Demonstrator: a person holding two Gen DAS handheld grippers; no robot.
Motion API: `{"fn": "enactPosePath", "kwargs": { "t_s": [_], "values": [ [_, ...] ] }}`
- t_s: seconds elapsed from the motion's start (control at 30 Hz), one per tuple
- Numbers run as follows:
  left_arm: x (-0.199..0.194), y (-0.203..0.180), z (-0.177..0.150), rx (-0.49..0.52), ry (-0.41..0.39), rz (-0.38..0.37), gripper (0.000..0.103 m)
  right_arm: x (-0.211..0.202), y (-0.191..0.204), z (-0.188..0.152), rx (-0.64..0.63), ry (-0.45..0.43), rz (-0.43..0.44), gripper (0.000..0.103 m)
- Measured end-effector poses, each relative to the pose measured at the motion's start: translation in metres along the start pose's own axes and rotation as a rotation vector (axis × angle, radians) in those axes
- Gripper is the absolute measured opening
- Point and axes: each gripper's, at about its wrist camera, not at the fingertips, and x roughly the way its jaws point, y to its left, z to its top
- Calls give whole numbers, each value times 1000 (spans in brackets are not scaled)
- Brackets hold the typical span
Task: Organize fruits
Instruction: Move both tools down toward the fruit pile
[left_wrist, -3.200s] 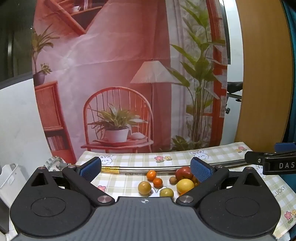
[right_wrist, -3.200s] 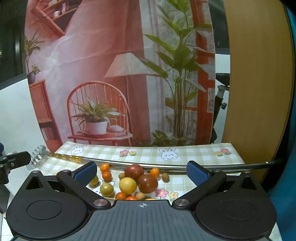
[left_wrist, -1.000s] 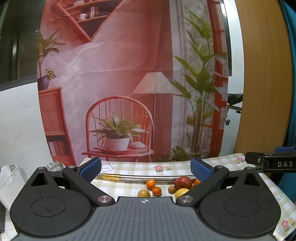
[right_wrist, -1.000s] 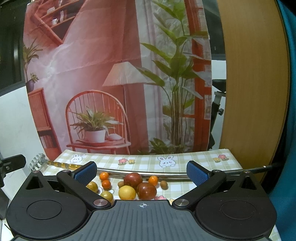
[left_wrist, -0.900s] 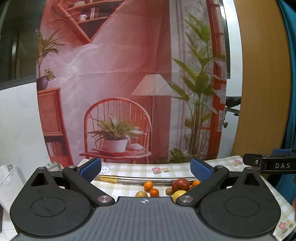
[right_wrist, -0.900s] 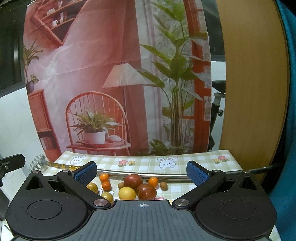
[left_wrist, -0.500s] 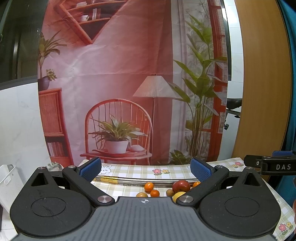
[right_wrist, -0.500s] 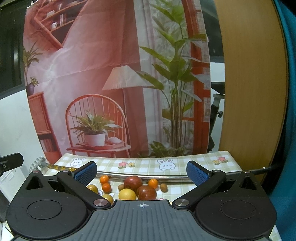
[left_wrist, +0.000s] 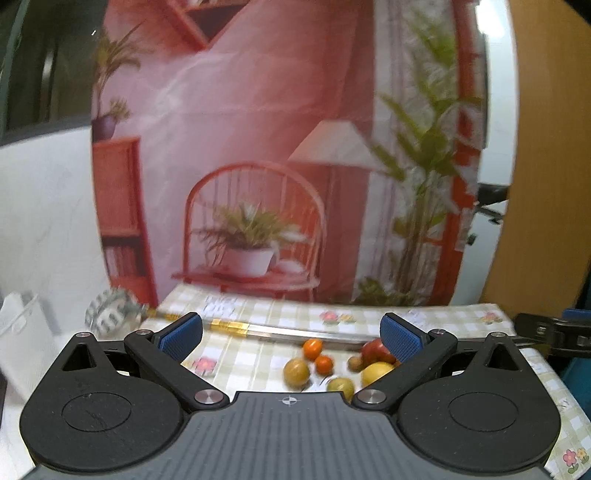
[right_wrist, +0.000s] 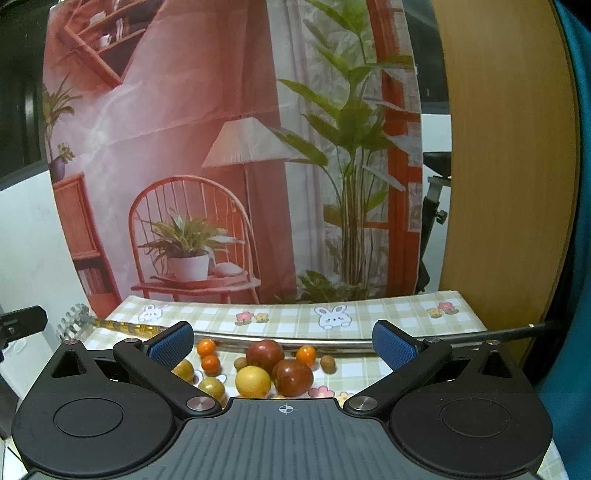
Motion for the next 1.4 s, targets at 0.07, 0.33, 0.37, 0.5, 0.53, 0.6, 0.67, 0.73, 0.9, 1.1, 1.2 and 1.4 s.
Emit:
{"fn": "enactPosePath", "kwargs": {
  "t_s": [0.07, 0.33, 0.37, 0.5, 0.53, 0.6, 0.67, 0.73, 0.9, 1.1, 1.2, 1.4],
  "values": [
    [12, 10, -4, -32, 50, 23, 103, 6, -1, -3, -5, 11, 5, 103],
    [41, 54, -27, -149, 92, 19, 103, 33, -10, -18, -10, 46, 63, 103],
    [45, 56, -28, -143, 92, 33, 103, 36, -10, -20, -10, 47, 66, 103],
    [62, 57, -30, -93, 107, 46, 103, 52, -14, -27, -12, 70, 76, 103],
    [65, 58, -30, -89, 116, 35, 103, 56, -14, -28, -14, 77, 85, 103],
    [70, 59, -32, -93, 131, 14, 103, 63, -14, -30, -25, 81, 104, 103],
    [77, 61, -34, -106, 153, -8, 103, 69, -13, -33, -45, 82, 104, 103],
    [81, 62, -35, -112, 161, -32, 103, 76, -12, -35, -57, 86, 96, 103],
    [95, 56, -35, -42, 175, -56, 103, 89, -19, -33, -63, 73, 104, 103],
    [124, 59, -26, -65, 253, -161, 103, 112, -37, -29, -74, 60, 121, 103],
    [134, 58, -18, -62, 233, -143, 103, 127, -40, -25, -99, 92, 135, 103],
    [168, 48, -10, -13, 246, -111, 103, 154, -37, -22, -133, 125, 151, 103]
  ]
}}
